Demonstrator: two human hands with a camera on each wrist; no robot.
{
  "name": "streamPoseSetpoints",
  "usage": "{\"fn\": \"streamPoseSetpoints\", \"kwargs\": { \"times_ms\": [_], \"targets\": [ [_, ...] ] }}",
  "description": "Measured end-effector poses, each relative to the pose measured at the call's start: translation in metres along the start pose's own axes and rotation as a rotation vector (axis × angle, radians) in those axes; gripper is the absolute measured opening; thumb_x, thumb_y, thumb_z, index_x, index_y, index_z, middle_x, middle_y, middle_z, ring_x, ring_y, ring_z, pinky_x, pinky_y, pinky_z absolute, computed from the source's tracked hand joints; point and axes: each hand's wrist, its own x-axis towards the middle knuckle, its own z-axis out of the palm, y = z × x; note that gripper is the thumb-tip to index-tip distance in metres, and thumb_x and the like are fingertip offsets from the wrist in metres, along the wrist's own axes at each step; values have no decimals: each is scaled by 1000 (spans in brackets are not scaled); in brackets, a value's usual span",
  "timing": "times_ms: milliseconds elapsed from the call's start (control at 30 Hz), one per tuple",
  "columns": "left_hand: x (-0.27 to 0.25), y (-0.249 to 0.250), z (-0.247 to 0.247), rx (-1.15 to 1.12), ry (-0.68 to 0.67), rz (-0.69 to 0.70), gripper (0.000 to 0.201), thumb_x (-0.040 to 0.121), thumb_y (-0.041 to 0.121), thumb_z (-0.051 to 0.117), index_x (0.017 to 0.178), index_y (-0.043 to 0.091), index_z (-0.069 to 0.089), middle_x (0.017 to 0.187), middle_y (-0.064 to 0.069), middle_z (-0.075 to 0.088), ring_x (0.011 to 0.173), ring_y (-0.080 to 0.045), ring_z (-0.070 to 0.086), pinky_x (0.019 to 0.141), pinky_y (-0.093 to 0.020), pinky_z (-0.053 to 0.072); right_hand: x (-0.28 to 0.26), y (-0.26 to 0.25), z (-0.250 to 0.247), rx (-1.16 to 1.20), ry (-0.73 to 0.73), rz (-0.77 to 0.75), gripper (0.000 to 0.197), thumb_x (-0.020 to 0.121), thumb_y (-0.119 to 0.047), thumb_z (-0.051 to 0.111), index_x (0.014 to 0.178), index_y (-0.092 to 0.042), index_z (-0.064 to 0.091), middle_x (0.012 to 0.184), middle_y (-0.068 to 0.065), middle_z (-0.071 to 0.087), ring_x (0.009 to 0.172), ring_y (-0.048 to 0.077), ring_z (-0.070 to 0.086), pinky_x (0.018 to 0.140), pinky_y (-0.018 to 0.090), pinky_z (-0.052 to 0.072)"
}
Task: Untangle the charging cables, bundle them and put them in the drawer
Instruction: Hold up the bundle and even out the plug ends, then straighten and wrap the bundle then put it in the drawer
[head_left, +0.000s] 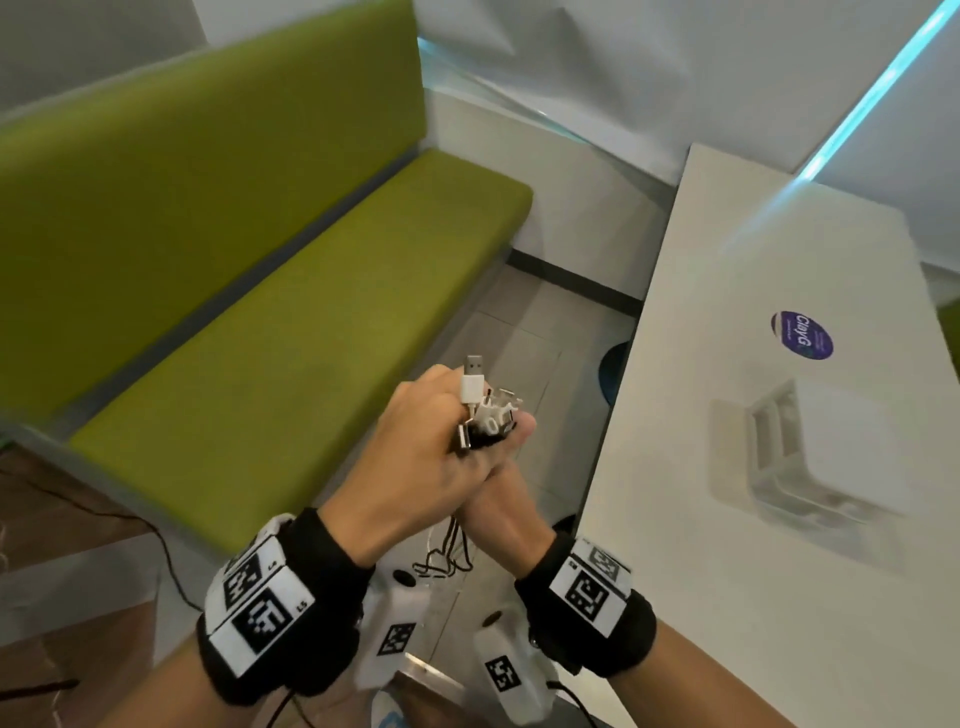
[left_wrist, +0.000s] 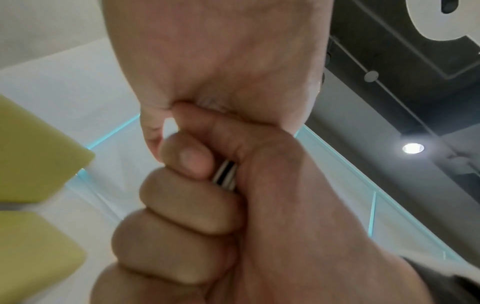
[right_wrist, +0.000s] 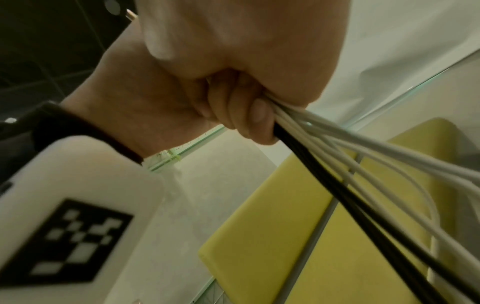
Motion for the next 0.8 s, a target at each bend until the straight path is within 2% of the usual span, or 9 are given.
{"fn": "streamPoseSetpoints", "kwargs": {
  "times_ms": [67, 167, 233, 333, 433, 533, 633, 700, 800],
  "targets": [
    [7, 14, 16, -137, -110, -57, 31, 77, 59, 63, 83, 29, 59, 85, 9, 61, 85, -14, 61, 78, -45, 50, -15, 2, -22, -22, 29, 48, 19, 95, -19, 45, 109, -30, 53, 110, -4, 61, 102, -5, 52, 92, 24, 49],
    [20, 24, 45, -352, -365, -88, 44, 69, 52, 76, 108, 37, 63, 108, 10, 62, 102, -8, 63, 89, -36, 52, -40, 5, -63, 78, 99, 127, 18, 89, -25, 49, 89, -37, 61, 78, -30, 64, 73, -13, 55, 64, 12, 45],
    [25, 24, 70, -461, -522, -140, 89, 63, 56, 80, 140, 40, 39, 132, 10, 54, 121, -6, 55, 100, -28, 47, -56, 5, -93, 230, 217, 230, 17, 88, -34, 57, 73, -34, 65, 61, -25, 61, 60, -9, 55, 58, 10, 39],
    [21, 29, 123, -579, -667, -258, 120, 54, 70, 77, 151, 36, 17, 146, 4, 46, 131, -8, 49, 110, -35, 40, -78, 9, -136, 323, 333, 328, 43, 93, -37, 58, 55, -23, 45, 47, -14, 44, 49, 1, 43, 54, 13, 37],
    [14, 38, 178, -575, -654, -304, 112, 59, 63, 79, 149, 32, 21, 138, 18, 54, 129, -4, 50, 104, -26, 43, -102, 23, -174, 275, 340, 318, 56, 92, -53, 52, 50, -20, 36, 50, -6, 36, 51, 9, 36, 54, 19, 36],
    [21, 51, 216, -463, -623, -308, 74, 79, 22, 78, 138, 46, 38, 118, 23, 65, 114, -1, 60, 91, -18, 47, -123, 40, -205, 173, 351, 195, 41, 99, -42, 47, 70, -13, 46, 60, -3, 43, 60, 11, 45, 62, 27, 45],
    [29, 69, 247, -276, -615, -242, 17, 84, 48, 66, 98, 57, 60, 94, 18, 71, 91, -4, 67, 81, -31, 53, -139, 50, -246, 193, 371, 145, 28, 100, -27, 48, 90, -2, 51, 65, -4, 54, 64, 9, 58, 70, 25, 51],
    [27, 80, 267, -278, -605, -233, 26, 81, 64, 58, 106, 56, 57, 96, 8, 72, 90, -15, 68, 84, -40, 54, -151, 54, -270, 233, 356, 139, 34, 101, -29, 47, 86, -1, 60, 78, 0, 62, 75, 11, 64, 71, 19, 49],
    [26, 91, 294, -281, -607, -287, 49, 77, 71, 60, 114, 38, 56, 87, -10, 68, 76, -35, 62, 76, -52, 53, -166, 54, -291, 375, 385, 206, 49, 87, -63, 53, 70, -19, 67, 83, 2, 68, 75, 24, 64, 53, 36, 47]
  ]
}}
